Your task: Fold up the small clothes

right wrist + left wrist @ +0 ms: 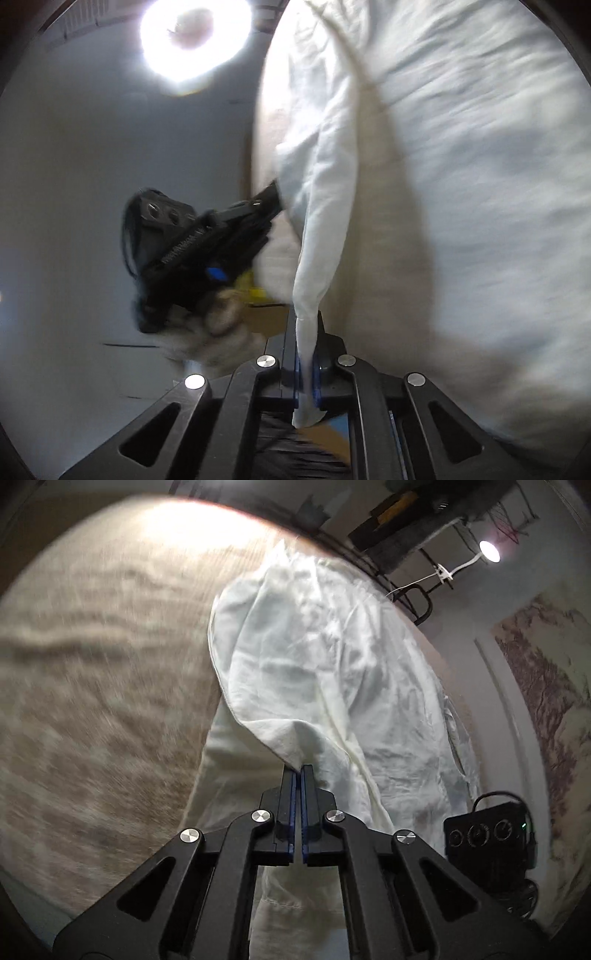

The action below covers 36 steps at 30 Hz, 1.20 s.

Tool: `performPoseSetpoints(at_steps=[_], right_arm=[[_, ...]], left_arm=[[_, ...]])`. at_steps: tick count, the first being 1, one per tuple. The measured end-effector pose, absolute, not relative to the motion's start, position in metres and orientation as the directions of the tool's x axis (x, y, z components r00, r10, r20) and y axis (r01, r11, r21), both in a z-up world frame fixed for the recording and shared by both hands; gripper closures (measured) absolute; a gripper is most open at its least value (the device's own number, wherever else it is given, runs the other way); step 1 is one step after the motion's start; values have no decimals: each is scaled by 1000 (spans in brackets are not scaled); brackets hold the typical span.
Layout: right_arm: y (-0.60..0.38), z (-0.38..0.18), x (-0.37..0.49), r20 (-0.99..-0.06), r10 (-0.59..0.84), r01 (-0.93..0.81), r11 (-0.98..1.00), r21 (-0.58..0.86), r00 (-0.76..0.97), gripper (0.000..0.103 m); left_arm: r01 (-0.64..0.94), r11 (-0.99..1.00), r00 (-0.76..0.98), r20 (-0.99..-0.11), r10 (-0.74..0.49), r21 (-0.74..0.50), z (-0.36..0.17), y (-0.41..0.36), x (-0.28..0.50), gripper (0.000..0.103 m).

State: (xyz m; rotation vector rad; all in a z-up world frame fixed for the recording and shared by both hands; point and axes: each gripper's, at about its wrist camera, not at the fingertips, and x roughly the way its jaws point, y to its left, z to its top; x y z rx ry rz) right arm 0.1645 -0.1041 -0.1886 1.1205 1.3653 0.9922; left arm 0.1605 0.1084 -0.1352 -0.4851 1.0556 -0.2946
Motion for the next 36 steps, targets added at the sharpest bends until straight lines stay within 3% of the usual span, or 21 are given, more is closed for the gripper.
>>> performPoseSetpoints(at_steps=[2,7,9,10,11,12,13,16,20,26,27,30,36], right_arm=[[-96,-175,167,-194,981,39,193,980,9,99],[-81,-192,168,-355,934,36,357,934,-34,97],[-79,-199,165,-453,890,19,454,891,-52,97],[-78,-197,165,-454,889,3,455,891,-56,88],[-78,-191,164,-460,886,-18,460,888,-60,72],[-76,-181,164,-483,874,-65,479,875,-57,65],[-76,-169,162,-517,855,-116,509,853,-44,58],[-75,-131,156,-615,789,-275,596,754,24,57],[-77,-80,173,-617,778,-372,610,700,114,57],[-44,-38,238,-741,641,-500,718,485,202,54],[-40,-35,248,-761,619,-515,725,457,196,54],[1,-42,279,-803,574,-531,736,420,161,54],[62,-75,317,-881,457,-512,790,337,125,55]], left_arm=[[12,901,499,-778,-381,-434,-127,109,159,103],[-20,926,472,-820,-323,-376,-144,115,155,103],[-18,939,476,-829,-294,-344,-143,118,144,92],[-23,941,486,-827,-285,-338,-141,121,136,79],[-35,938,499,-819,-282,-344,-139,126,125,73],[-45,937,508,-816,-277,-347,-138,130,118,65],[-63,931,519,-809,-276,-359,-138,134,108,64],[-111,908,539,-792,-286,-403,-144,140,84,64],[-121,890,522,-791,-319,-440,-161,132,60,64],[-60,935,494,-824,-275,-348,-171,102,57,64],[-58,938,498,-824,-270,-342,-171,100,57,66],[-73,928,490,-823,-286,-366,-176,103,59,93],[-58,922,504,-808,-304,-383,-174,110,56,100]])
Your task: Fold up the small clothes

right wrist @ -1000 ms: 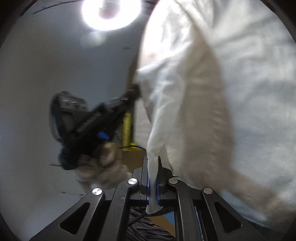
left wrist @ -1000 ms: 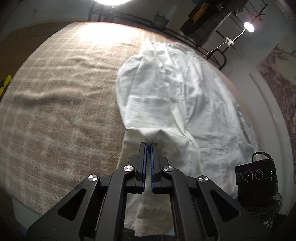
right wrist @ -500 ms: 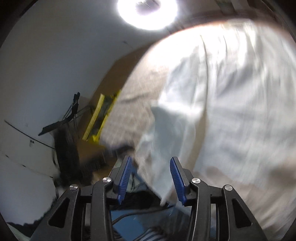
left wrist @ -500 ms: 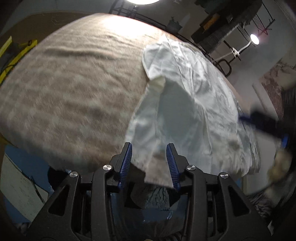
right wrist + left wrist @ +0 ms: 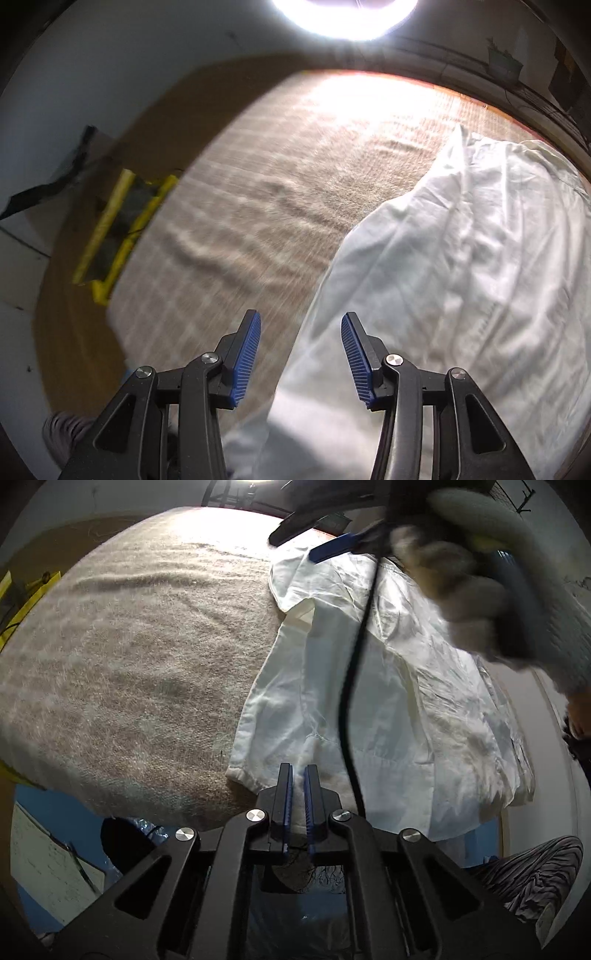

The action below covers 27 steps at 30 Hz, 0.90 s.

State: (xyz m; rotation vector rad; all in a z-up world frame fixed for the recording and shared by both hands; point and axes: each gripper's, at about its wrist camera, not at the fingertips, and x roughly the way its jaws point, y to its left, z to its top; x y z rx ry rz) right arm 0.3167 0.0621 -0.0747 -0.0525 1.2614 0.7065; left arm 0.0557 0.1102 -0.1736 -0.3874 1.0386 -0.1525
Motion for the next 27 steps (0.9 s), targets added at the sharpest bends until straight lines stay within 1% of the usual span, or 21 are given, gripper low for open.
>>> performPoseSetpoints(at_steps=[6,8,9,11,12,13,15,17,18,19,21,23,24,25,26,27], right_arm=[[95,-113,337,-949,269,-510,847,150,167,56],[100,-125,342,-961,230,-505,854,125,151,59],[101,-127,343,-961,222,-506,855,110,166,63],[103,-128,343,-960,206,-524,848,79,190,89],[103,-127,343,-959,207,-531,844,74,195,99],[102,-126,343,-959,204,-532,844,69,199,102],[96,-119,346,-954,221,-522,848,86,203,103],[81,-107,355,-936,265,-484,866,125,232,103],[74,-105,360,-930,280,-464,874,146,236,103],[67,-104,365,-926,297,-439,881,173,233,103],[57,-103,372,-921,321,-411,887,211,220,103],[51,-103,373,-919,327,-416,884,215,221,103],[50,-104,373,-918,328,-421,882,212,223,103],[48,-104,373,-917,330,-423,881,214,223,103],[45,-104,373,-915,338,-421,879,223,222,103],[43,-102,372,-910,351,-418,877,237,222,103]], left_arm=[[-70,907,524,-788,-321,-416,-169,121,50,100],[-76,903,528,-785,-323,-423,-169,124,50,100],[-82,902,530,-785,-320,-424,-169,125,50,100],[-86,900,536,-781,-320,-428,-168,129,50,100],[-90,902,544,-779,-311,-423,-166,131,49,100],[-92,905,554,-777,-299,-414,-164,132,48,100],[-108,916,578,-774,-259,-387,-161,136,47,100],[-134,915,586,-775,-236,-380,-162,142,49,88],[-145,914,581,-780,-232,-380,-165,144,51,72],[-158,911,573,-787,-229,-380,-169,145,53,69],[-153,909,557,-794,-245,-388,-176,146,58,69],[-135,911,543,-799,-261,-389,-180,142,63,69],[-123,920,547,-799,-250,-372,-180,139,63,72],[-109,926,543,-802,-249,-361,-180,136,65,93],[-98,929,529,-809,-256,-358,-182,133,67,101],[-99,923,523,-809,-270,-371,-185,132,68,101]])
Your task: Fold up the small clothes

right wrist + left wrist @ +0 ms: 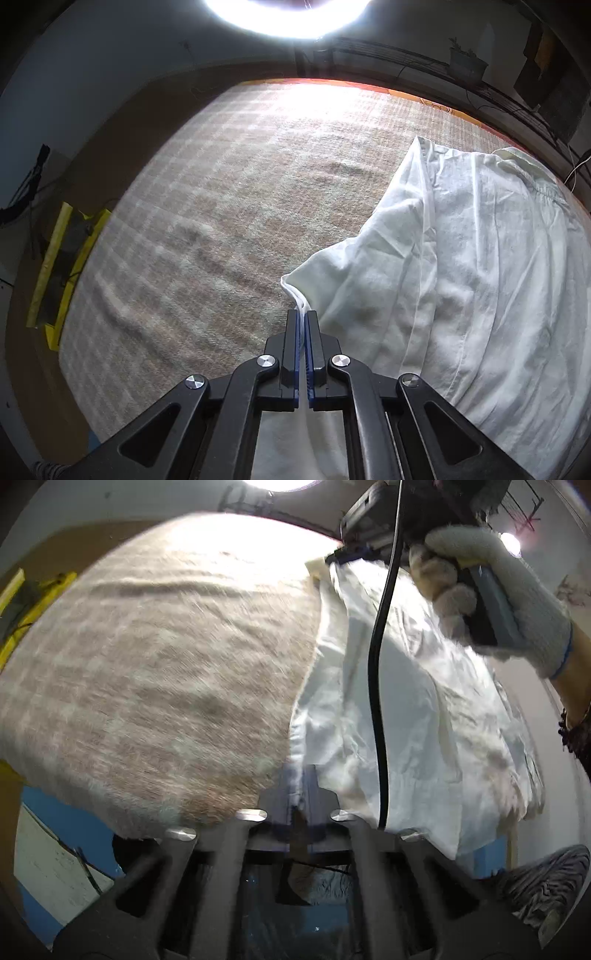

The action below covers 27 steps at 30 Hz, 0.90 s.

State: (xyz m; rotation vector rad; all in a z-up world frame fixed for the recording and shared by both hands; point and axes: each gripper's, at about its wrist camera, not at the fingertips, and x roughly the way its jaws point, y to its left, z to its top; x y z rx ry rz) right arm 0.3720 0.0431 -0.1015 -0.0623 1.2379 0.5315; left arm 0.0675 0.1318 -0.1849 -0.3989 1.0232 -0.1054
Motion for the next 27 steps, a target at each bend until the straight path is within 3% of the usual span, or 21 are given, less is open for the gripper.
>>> performPoseSetpoints(at_steps=[4,13,21,27], right_arm=[[38,-94,369,-889,394,-413,868,276,234,103],[-15,-73,370,-801,528,-360,833,421,284,103],[-88,-63,364,-732,586,-291,809,510,347,103],[-158,-81,357,-736,559,-201,827,524,382,103]], left_arm=[[-76,896,548,-769,-329,-438,-174,132,63,101],[123,911,606,-697,-384,-395,-126,85,51,102],[273,900,574,-693,-436,-340,-106,25,54,102],[364,879,518,-718,-465,-308,-109,-21,61,102]])
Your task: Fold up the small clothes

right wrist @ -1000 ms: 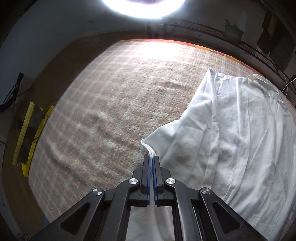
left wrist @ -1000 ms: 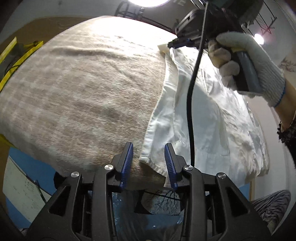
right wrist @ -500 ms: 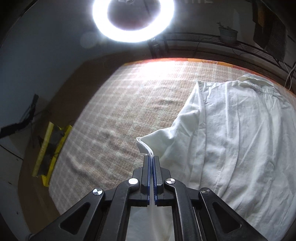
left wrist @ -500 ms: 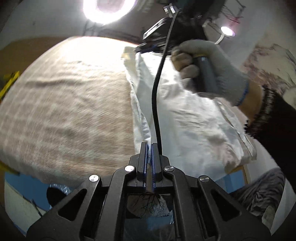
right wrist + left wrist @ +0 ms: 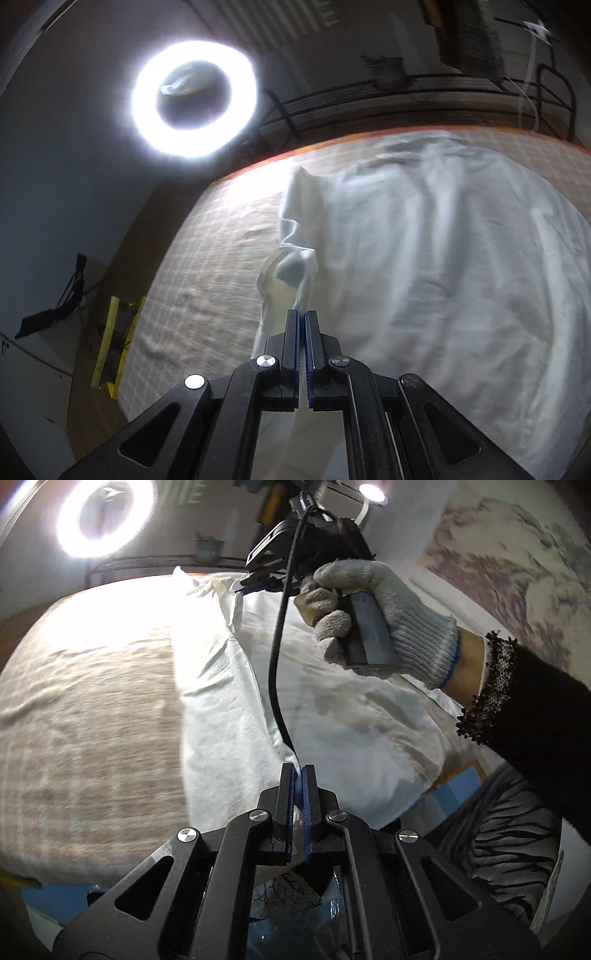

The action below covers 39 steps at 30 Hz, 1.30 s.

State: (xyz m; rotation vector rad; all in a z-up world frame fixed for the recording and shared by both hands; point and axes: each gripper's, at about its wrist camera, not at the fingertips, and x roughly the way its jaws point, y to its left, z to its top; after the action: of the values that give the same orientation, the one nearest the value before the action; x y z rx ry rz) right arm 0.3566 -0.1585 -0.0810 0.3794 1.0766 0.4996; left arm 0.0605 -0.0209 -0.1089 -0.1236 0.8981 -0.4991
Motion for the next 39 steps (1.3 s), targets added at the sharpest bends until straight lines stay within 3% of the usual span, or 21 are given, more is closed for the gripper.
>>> performPoseSetpoints(at_steps=[5,13,15,17,18,29,35,39], right_arm=[[-199,-108,362,-744,559,-88,816,571,365,103],[-197,-119,363,-775,524,-123,847,517,353,103],[-198,-122,362,-785,518,-134,853,505,338,97],[-202,-120,359,-799,496,-139,867,479,338,77],[-205,-117,356,-797,492,-145,869,473,349,72],[-284,-77,291,-753,510,-147,855,498,415,70],[-306,-50,232,-668,612,-186,781,597,424,61],[-279,-67,194,-642,696,-208,713,669,321,61]], left_arm=[[396,875,490,-742,-458,-278,-115,-43,65,102],[401,876,464,-766,-446,-267,-126,-57,68,102],[410,876,462,-770,-441,-256,-128,-59,64,102],[418,874,457,-773,-439,-249,-130,-59,60,99],[425,869,450,-773,-447,-255,-131,-57,58,96],[497,797,393,-730,-559,-343,-123,-23,4,82],[306,841,444,-715,-541,-446,-121,29,25,81],[145,817,428,-709,-560,-558,-135,53,56,81]])
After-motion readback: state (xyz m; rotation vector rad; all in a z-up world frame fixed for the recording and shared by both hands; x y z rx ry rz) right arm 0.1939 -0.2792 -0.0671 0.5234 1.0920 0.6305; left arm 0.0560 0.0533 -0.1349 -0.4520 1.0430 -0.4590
